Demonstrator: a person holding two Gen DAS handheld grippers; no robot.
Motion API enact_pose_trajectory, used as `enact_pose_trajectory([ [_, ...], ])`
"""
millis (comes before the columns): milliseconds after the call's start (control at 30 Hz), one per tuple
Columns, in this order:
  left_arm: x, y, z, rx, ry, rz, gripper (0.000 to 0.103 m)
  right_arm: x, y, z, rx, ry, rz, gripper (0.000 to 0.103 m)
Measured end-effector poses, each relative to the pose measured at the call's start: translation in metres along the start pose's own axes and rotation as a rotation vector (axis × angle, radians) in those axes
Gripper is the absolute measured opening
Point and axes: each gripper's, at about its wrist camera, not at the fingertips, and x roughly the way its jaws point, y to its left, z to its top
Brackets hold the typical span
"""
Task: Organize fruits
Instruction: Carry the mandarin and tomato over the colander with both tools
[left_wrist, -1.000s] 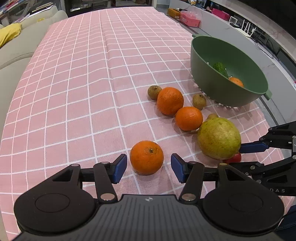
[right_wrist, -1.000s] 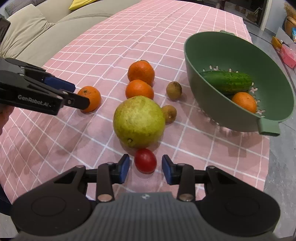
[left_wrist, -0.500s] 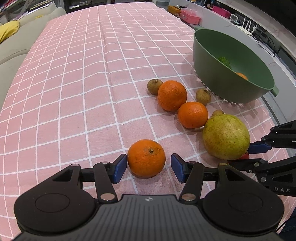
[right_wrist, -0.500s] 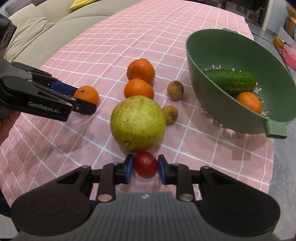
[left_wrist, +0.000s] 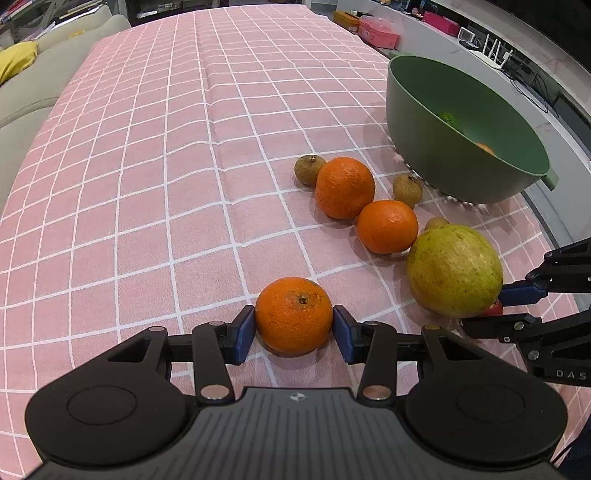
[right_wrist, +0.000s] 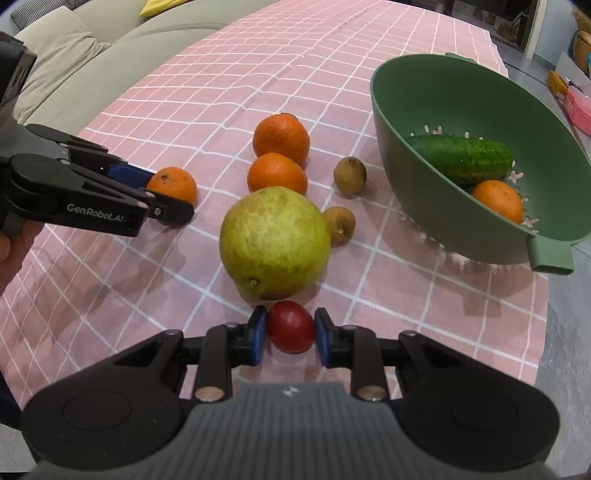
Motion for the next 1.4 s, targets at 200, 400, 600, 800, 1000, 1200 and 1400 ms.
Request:
enact_pose_trajectory([
  [200,-0.005,-0.002,0.000,0.000,-0.005,-0.005,0.051,-0.007,-0.008,0.001,0.032,0.013,-0.015,0.023],
  [400,-0.017,-0.005,-0.002,0.005,-0.027,-0.011,0.051,-0.021,-0.011,0.004,0.046,-0.001,-0.020,0.023],
  [600,-0.031,-0.005,-0.009,-0.015,-0.019,-0.025,0.051,-0.041,-0.017,0.008,0.064,-0.032,-0.026,0.023],
  [800,-0.051,-0.011,0.002,-0.025,-0.031,-0.021,0.051,-0.066,-0.029,0.024,0.107,-0.099,-0.026,0.024],
  [1000,-0.068,-0.033,0.030,0.012,-0.062,-0.020,0.051,-0.087,-0.047,0.043,0.156,-0.170,-0.031,0.024],
  [1200,-0.077,-0.057,0.065,0.068,-0.090,-0.023,0.051,-0.098,-0.069,0.060,0.220,-0.221,-0.040,0.024],
  [1400,-0.071,-0.077,0.094,0.121,-0.102,-0.023,0.051,-0.097,-0.087,0.073,0.256,-0.239,-0.055,0.024],
])
